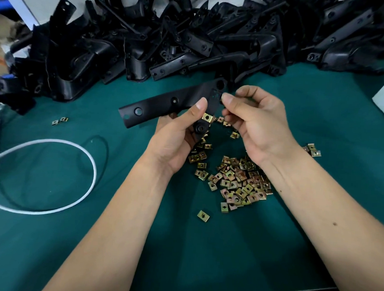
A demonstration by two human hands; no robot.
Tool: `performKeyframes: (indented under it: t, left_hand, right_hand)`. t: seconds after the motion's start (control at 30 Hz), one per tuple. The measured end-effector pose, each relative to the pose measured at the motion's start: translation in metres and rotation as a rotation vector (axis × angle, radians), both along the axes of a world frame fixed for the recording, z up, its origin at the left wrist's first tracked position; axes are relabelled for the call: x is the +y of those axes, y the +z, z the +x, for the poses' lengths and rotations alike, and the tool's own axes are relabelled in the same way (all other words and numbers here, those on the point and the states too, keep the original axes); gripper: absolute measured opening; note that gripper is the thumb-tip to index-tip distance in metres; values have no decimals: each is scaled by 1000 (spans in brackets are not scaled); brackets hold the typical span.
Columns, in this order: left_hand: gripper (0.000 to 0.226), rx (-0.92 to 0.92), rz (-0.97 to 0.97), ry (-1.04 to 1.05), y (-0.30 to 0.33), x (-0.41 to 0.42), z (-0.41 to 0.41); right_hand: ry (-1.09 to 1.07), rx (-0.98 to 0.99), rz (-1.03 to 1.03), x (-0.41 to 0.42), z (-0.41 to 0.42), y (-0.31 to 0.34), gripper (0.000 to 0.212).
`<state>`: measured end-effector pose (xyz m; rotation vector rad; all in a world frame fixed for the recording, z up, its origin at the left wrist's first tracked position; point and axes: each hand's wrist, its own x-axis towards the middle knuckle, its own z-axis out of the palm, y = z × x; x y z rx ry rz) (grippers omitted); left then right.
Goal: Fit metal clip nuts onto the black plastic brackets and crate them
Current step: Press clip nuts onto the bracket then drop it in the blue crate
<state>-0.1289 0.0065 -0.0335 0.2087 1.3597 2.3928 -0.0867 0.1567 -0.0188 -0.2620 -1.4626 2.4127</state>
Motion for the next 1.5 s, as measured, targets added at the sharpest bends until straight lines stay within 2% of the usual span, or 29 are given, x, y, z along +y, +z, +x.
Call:
performKeyframes:
  t: [0.13, 0.4, 0.63, 0.9, 1.0, 1.2, 1.27, 1.37, 1.5]
  left_hand:
    - [34, -17, -2, -1, 2, 1, 1]
    - [35, -56, -5, 7, 4, 4, 4]
    - [39, -67, -5, -2, 5, 2, 4]
    - [16, -129, -28, -65, 10, -1, 4]
    - [24, -128, -79, -82, 12, -1, 4]
    - [46, -151, -119, -59, 12, -1, 4]
    - [39, -108, -164, -23, 12, 0, 5]
    - [46, -55, -205, -1, 13, 4, 8]
    - [19, -67, -182, -38, 13, 6, 15]
  right_hand:
    - [33, -1, -115, -1, 0, 0, 22]
    - [80, 4, -216, 0, 0, -2, 23]
    - [78, 8, -184, 0, 0, -1, 25]
    - [89, -11, -43, 2, 0, -1, 26]
    - [80, -26, 27, 3, 0, -1, 27]
    - [113, -84, 31, 3, 0, 0, 39]
    - [109, -102, 45, 4, -1, -1, 34]
    - [69, -95, 61, 6, -1, 2, 25]
    - [59, -45, 152, 14, 2, 8, 9]
